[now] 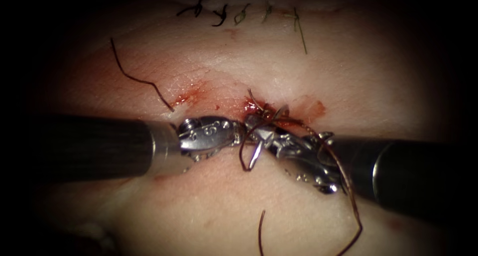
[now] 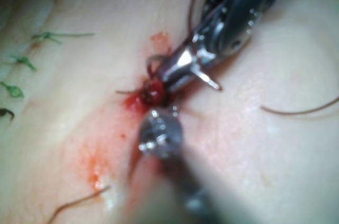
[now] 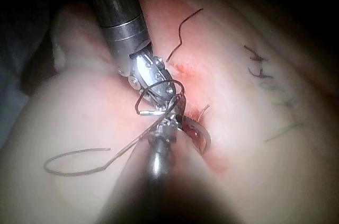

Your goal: Wound Closure

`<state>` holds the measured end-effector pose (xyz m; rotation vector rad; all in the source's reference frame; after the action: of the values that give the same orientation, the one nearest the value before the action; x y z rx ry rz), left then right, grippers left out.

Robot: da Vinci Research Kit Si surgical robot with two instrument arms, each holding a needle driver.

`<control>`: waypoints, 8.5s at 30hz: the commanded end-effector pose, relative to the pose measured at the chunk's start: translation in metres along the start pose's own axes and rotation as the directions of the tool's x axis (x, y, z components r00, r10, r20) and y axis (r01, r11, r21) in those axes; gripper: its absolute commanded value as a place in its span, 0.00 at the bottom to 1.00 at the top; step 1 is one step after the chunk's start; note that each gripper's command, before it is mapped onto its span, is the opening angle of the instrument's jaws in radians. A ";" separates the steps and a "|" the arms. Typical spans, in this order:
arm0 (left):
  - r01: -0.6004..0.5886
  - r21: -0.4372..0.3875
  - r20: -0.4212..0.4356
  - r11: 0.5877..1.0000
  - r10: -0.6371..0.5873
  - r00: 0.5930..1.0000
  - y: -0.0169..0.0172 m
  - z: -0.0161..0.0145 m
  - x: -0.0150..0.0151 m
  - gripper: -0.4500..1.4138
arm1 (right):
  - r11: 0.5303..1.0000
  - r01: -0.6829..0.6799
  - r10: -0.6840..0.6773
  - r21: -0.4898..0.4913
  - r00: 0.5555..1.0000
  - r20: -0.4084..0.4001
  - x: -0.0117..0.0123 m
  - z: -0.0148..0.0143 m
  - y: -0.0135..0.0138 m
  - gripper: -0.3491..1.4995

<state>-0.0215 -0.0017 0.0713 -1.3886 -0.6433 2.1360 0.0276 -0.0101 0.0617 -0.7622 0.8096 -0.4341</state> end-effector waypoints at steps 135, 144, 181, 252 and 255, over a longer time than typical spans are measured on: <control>-0.002 0.020 0.071 1.000 0.000 0.997 -0.0027 0.0043 -0.0044 0.26 | 0.596 -0.788 0.798 0.154 0.603 -0.005 -0.0107 0.0018 0.0041 0.00; 0.001 0.020 0.075 1.000 -0.003 0.997 -0.0030 0.0047 -0.0053 0.26 | 0.574 -0.812 0.818 0.107 0.574 -0.029 -0.0105 0.0019 0.0041 0.00; 0.001 0.021 0.075 1.000 -0.002 0.997 -0.0030 0.0049 -0.0054 0.26 | 0.323 -0.946 0.938 -0.026 0.323 -0.128 -0.0126 0.0013 0.0065 0.00; 0.000 0.017 0.075 1.000 -0.001 0.997 -0.0032 0.0046 -0.0054 0.26 | -0.691 -0.713 0.653 0.122 -0.542 0.529 -0.0113 0.0052 -0.0037 0.00; 0.000 0.018 0.075 1.000 -0.001 0.997 -0.0032 0.0047 -0.0054 0.26 | -0.717 -0.686 0.622 0.120 -0.553 0.555 -0.0111 0.0052 -0.0041 0.00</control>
<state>-0.0229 -0.0027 0.0781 -1.3047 -0.6485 2.1983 0.0237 -0.0039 0.0719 1.0301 0.7890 1.3140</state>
